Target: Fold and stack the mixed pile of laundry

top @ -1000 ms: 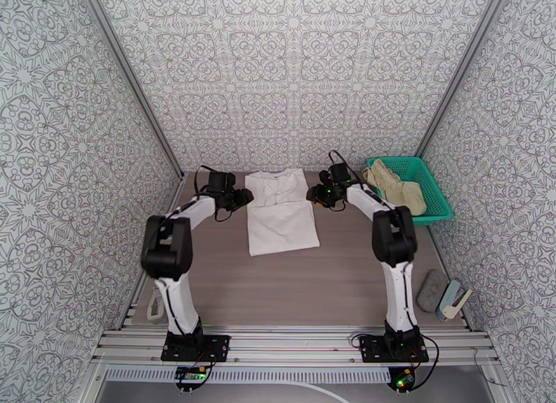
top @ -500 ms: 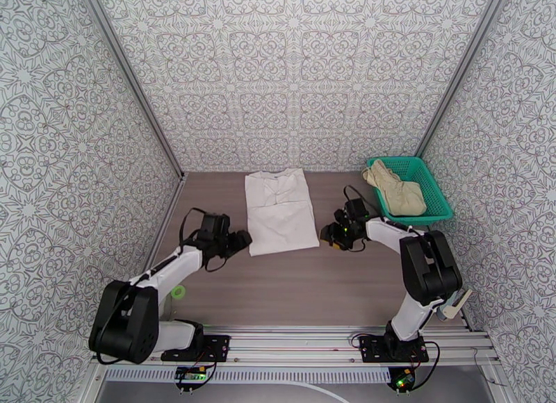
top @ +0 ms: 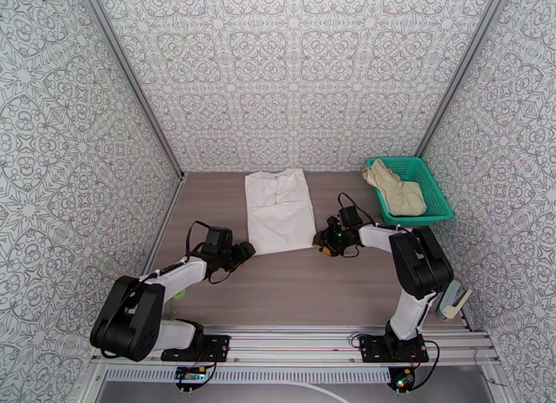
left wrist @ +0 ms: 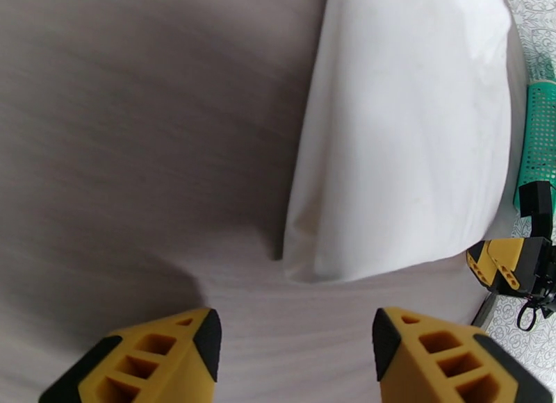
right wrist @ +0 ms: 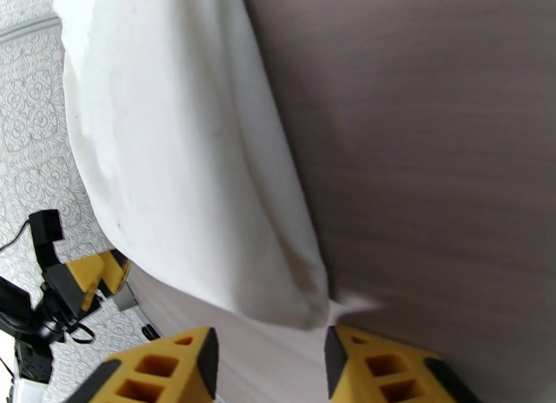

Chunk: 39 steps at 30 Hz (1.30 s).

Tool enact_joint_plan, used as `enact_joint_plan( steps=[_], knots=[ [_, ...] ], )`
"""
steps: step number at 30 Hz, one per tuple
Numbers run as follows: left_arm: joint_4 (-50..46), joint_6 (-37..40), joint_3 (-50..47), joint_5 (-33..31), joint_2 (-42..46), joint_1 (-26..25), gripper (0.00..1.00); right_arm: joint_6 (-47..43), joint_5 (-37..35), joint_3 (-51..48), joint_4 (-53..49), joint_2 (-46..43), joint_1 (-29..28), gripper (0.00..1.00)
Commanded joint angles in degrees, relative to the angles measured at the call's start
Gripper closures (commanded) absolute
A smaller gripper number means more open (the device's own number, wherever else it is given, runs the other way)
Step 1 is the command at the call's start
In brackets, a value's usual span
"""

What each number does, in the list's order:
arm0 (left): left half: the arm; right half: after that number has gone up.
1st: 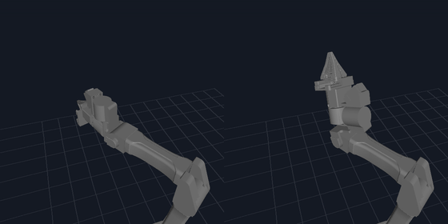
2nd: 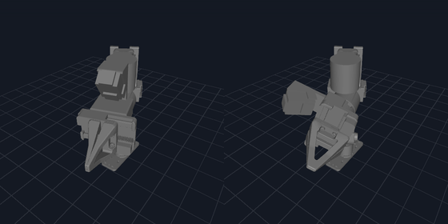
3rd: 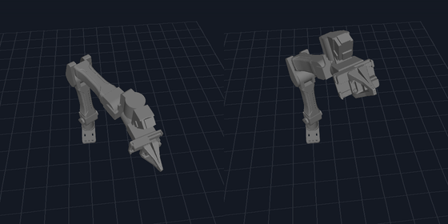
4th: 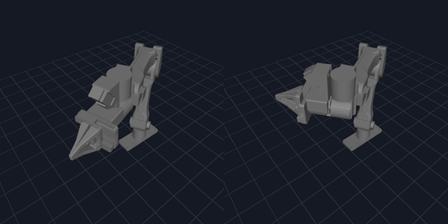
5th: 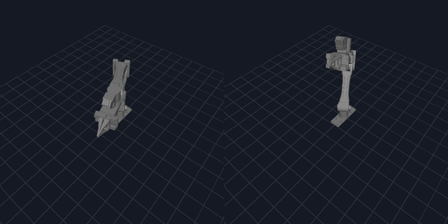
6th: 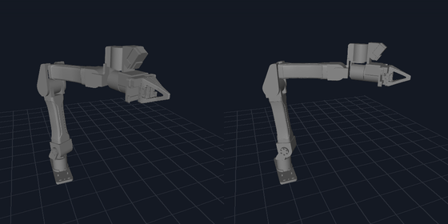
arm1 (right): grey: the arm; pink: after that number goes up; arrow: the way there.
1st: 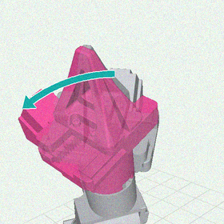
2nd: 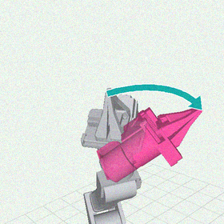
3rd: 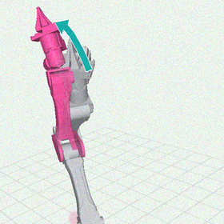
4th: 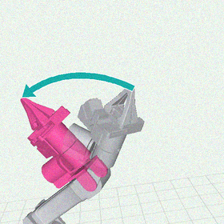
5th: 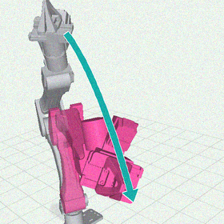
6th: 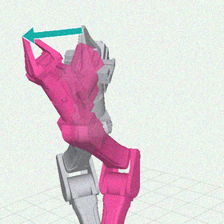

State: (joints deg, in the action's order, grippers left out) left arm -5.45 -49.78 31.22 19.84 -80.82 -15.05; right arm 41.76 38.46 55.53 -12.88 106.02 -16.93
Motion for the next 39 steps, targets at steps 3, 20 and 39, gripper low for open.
enact_joint_plan(
  steps=[3,20,39],
  knots=[
    [3.03,-2.97,-0.4,-0.84,-2.61,-2.28,0.36,1.51,0.62,1.03,3.28,1.9,-0.01,0.64],
    [12.71,-5.78,3.78,-2.93,-11.22,-4.39,0.68,1.63,-0.37,2.04,5.22,2.18,0.05,0.82],
    [9.57,0.25,-3.32,-1.86,0.08,-4.43,1.0,0.85,-2.2,-7.85,8.24,-3.17,0.08,1.0]
  ],
)
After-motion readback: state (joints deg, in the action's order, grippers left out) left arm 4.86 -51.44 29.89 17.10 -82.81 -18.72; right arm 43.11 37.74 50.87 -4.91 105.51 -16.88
